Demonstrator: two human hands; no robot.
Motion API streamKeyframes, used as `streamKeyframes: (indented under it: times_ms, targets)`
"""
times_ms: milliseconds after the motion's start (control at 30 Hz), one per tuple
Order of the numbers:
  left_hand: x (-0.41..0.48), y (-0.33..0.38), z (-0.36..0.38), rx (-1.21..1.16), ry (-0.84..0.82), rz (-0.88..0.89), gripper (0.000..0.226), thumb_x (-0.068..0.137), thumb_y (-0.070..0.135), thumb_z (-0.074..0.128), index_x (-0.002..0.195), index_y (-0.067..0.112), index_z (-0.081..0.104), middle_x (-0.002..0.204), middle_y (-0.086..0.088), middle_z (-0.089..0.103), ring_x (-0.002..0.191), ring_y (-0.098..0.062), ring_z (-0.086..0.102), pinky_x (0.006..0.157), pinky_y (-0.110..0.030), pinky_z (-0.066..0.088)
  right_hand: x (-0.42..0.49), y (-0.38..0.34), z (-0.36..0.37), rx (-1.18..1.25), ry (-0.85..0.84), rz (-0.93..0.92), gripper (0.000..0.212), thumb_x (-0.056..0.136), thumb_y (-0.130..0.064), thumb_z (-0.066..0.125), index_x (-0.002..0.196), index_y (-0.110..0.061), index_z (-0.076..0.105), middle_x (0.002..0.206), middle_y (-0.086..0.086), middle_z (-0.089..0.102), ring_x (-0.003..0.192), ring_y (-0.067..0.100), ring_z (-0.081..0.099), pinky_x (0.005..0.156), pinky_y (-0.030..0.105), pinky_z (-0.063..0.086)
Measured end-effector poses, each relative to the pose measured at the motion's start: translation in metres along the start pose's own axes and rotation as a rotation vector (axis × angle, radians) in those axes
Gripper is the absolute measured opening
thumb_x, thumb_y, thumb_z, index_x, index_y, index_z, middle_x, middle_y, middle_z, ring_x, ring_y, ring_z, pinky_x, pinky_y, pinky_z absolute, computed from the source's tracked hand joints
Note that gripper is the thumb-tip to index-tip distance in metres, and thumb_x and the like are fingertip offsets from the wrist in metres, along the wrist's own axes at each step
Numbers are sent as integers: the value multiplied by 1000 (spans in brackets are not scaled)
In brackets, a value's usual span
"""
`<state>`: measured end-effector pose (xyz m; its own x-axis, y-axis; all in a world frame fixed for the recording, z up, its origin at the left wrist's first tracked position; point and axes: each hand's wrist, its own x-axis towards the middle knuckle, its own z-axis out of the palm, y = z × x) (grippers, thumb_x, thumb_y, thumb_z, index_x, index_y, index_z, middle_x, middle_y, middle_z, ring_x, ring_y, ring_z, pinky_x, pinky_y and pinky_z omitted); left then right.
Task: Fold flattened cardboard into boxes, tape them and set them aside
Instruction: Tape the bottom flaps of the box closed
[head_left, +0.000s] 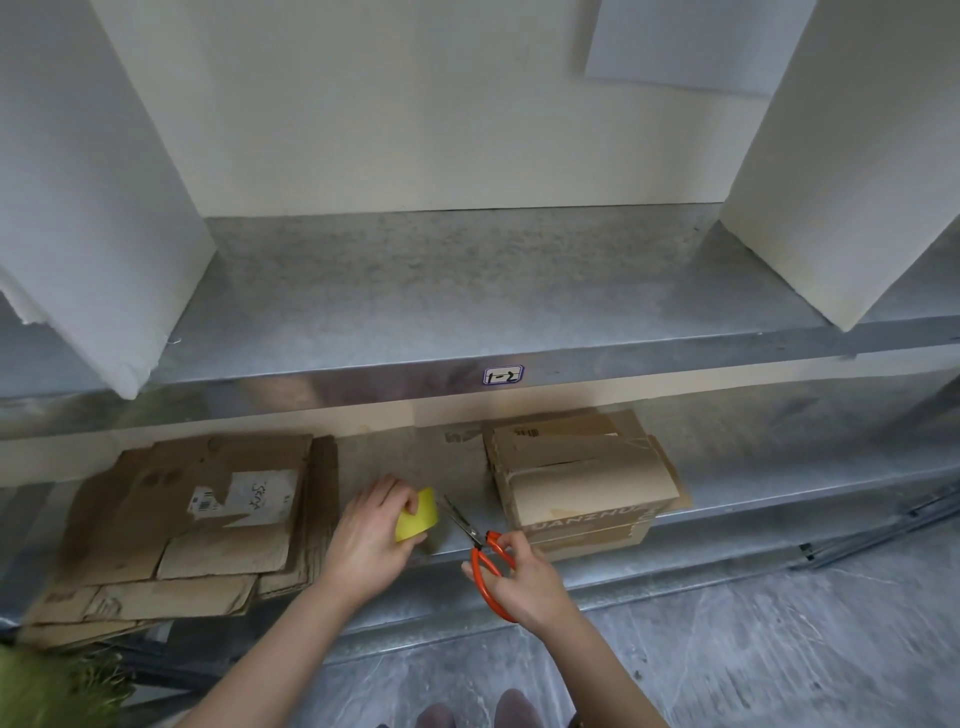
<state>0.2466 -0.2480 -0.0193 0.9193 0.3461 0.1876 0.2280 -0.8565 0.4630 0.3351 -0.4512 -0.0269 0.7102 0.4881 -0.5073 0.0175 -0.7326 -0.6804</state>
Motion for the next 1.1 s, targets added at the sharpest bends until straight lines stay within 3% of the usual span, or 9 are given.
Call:
streamKeyframes:
  times_ms: [100, 200, 367, 600, 833, 933, 1100]
  targets:
    - [4, -5, -7, -38, 42, -92, 49, 63, 20, 85, 82, 27, 40, 93, 4, 50, 80, -21, 53, 65, -33, 42, -5, 13, -5, -13, -2, 3, 51, 75, -70, 63, 110, -39, 42, 117, -7, 48, 119, 18, 47, 96, 29, 40]
    - [12, -14, -18, -4, 58, -66, 55, 58, 17, 88, 81, 27, 38, 91, 0, 52, 76, -26, 56, 63, -32, 42, -17, 32, -12, -78, 61, -47, 53, 69, -76, 60, 107, -44, 42, 117, -9, 51, 119, 16, 45, 100, 31, 40]
    - [16, -2, -18, 10, 26, -47, 51, 59, 19, 87, 83, 25, 43, 93, 0, 53, 78, -27, 57, 65, -32, 42, -41, 45, -34, -211, 264, -179, 65, 64, -84, 44, 116, -45, 45, 114, -20, 48, 114, 7, 43, 90, 33, 47]
    - [15, 26, 2, -43, 32, -82, 53, 60, 17, 87, 83, 28, 40, 92, 1, 51, 82, -28, 56, 65, -32, 40, -53, 54, -95, -233, 560, -361, 42, 77, -62, 52, 116, -47, 46, 110, -25, 48, 107, 5, 46, 85, 36, 48]
    - [25, 46, 7, 2, 78, -137, 48, 59, 18, 88, 85, 22, 47, 93, -1, 53, 81, -29, 57, 63, -31, 40, -23, 109, -196, -208, 761, -77, 43, 83, -51, 61, 122, -35, 52, 124, -2, 55, 118, 26, 47, 91, 50, 42]
    - [26, 55, 14, 11, 92, -188, 45, 62, 19, 87, 87, 20, 49, 95, 0, 51, 81, -26, 56, 63, -31, 41, 1, 135, -228, -235, 693, 92, 49, 87, -57, 54, 128, -31, 48, 132, 5, 50, 125, 30, 41, 97, 53, 37]
    - [25, 74, 30, 32, 98, -266, 44, 63, 18, 86, 89, 15, 52, 97, -5, 55, 79, -29, 58, 62, -31, 37, 47, 161, -252, -309, 569, 199, 62, 88, -62, 50, 133, -20, 43, 138, 12, 45, 127, 33, 40, 97, 53, 36]
